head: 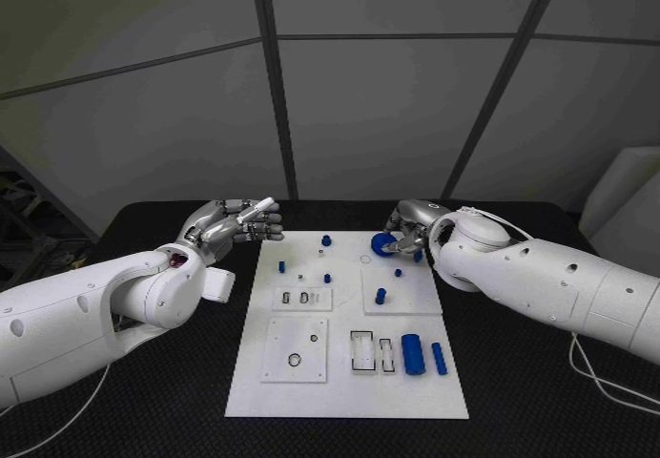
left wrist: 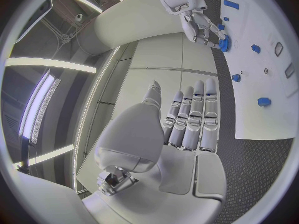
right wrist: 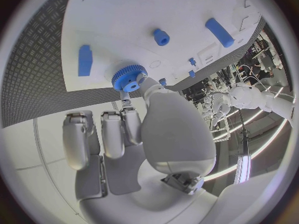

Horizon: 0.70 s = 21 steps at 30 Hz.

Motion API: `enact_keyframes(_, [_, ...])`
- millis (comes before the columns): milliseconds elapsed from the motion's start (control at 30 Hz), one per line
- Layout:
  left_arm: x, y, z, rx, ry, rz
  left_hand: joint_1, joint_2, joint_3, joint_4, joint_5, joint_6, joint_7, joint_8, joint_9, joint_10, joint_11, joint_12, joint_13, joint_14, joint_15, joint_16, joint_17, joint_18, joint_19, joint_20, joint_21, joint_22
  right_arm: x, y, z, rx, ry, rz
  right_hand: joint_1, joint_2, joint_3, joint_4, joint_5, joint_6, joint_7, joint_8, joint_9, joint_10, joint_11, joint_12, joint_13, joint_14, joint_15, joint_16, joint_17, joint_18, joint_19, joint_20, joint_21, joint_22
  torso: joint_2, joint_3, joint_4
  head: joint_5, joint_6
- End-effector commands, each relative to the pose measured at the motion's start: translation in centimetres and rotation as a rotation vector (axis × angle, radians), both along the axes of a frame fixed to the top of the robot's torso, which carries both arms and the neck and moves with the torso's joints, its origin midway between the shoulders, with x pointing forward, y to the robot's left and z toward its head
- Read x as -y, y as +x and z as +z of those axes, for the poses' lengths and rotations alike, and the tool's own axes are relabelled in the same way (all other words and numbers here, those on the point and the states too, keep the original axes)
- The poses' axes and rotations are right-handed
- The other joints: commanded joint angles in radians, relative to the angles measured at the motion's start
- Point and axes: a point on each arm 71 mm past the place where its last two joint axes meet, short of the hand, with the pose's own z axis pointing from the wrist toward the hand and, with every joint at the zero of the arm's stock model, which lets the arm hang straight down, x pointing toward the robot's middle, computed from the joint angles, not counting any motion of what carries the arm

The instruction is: Assemble the parts on the task board

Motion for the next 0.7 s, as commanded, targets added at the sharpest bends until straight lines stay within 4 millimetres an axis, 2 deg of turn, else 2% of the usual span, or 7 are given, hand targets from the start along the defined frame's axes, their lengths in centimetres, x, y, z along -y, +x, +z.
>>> enact_keyframes(33, [0.1,0.0,0.2,0.005,-0.002,-0.015,-0.001,0.005,-0.002,-0.004,-0.004,0.001,0.005,-0.005,-0.001,0.002,0.002,-0.004,-0.001,0.003,0.006,-0.006,0.000,-0.013,-0.001,0.008,-0.003,-0.001,-0.4,-0.3,1.0,0.089,0.015,-0.005,-0.001,0.008,-0.001,-0.007,0.005,0.021,-0.012,0.001,0.009,0.006,-0.002,0.006,0.095,0.064,-0.010,0.005,0.069,-0.007,0.102,-0.007,0.005,0.264,0.000,-0.0011,-0.0014,0.001,0.002])
enact_keyframes(133, [0.1,-0.1,0.2,0.005,-0.002,-0.015,-0.001,0.005,-0.002,-0.004,-0.004,0.001,0.005,-0.005,-0.001,0.002,0.002,-0.004,-0.001,0.003,0.006,-0.006,0.000,-0.013,-0.001,0.008,-0.003,-0.001,-1.4,-1.1,1.4,0.107,0.026,0.026,-0.002,0.008,0.000,-0.009,0.008,0.022,-0.012,0.001,0.009,0.007,-0.002,0.007,0.096,0.064,-0.010,0.005,0.069,-0.007,0.102,-0.007,0.005,0.264,0.000,-0.0008,0.0000,0.001,0.004])
enact_keyframes(333, [0.2,-0.1,0.2,0.005,-0.003,-0.016,-0.001,0.005,-0.002,-0.005,-0.004,0.001,0.005,-0.006,-0.001,0.002,0.002,-0.005,-0.001,0.003,0.007,-0.007,0.000,-0.013,-0.001,0.008,-0.004,-0.001,-4.6,-2.4,2.2,0.147,0.037,0.103,-0.003,0.007,0.000,-0.010,0.010,0.023,-0.012,0.000,0.009,0.008,-0.003,0.009,0.097,0.064,-0.010,0.006,0.070,-0.007,0.102,-0.007,0.005,0.264,0.002,-0.0012,0.0017,0.005,0.006])
enact_keyframes(400, [0.2,-0.1,0.2,0.005,-0.003,-0.017,-0.001,0.005,-0.002,-0.005,-0.004,0.001,0.005,-0.006,-0.001,0.002,0.002,-0.005,-0.001,0.003,0.007,-0.007,0.000,-0.013,-0.001,0.008,-0.004,-0.001,-5.7,-2.6,2.3,0.159,0.033,0.121,-0.003,0.007,0.000,-0.011,0.011,0.023,-0.012,0.000,0.010,0.007,-0.003,0.008,0.097,0.064,-0.010,0.006,0.071,-0.007,0.102,-0.007,0.005,0.264,0.002,-0.0004,0.0017,0.007,0.006])
enact_keyframes(533, [0.3,-0.1,0.2,0.004,-0.004,-0.020,-0.001,0.005,-0.002,-0.005,-0.004,0.001,0.005,-0.006,-0.001,0.002,0.002,-0.005,-0.001,0.003,0.007,-0.007,0.000,-0.013,-0.001,0.008,-0.004,-0.001,-7.6,-2.7,2.4,0.180,0.019,0.152,-0.004,0.006,0.000,-0.011,0.012,0.023,-0.012,-0.001,0.010,0.008,-0.003,0.009,0.097,0.064,-0.011,0.006,0.071,-0.007,0.102,-0.007,0.005,0.264,0.003,-0.0019,0.0035,0.008,0.005])
enact_keyframes(700, [0.5,-0.1,0.2,0.005,-0.005,-0.024,0.000,0.006,-0.002,-0.006,-0.003,0.000,0.006,-0.006,-0.001,0.002,0.002,-0.006,-0.001,0.003,0.007,-0.007,0.000,-0.013,-0.001,0.009,-0.004,-0.002,-9.3,-2.7,1.8,0.181,-0.005,0.179,-0.004,0.006,0.000,-0.012,0.013,0.024,-0.013,-0.001,0.010,0.008,-0.003,0.009,0.098,0.064,-0.011,0.006,0.071,-0.007,0.102,-0.008,0.005,0.264,0.004,-0.0002,0.0037,0.011,0.003])
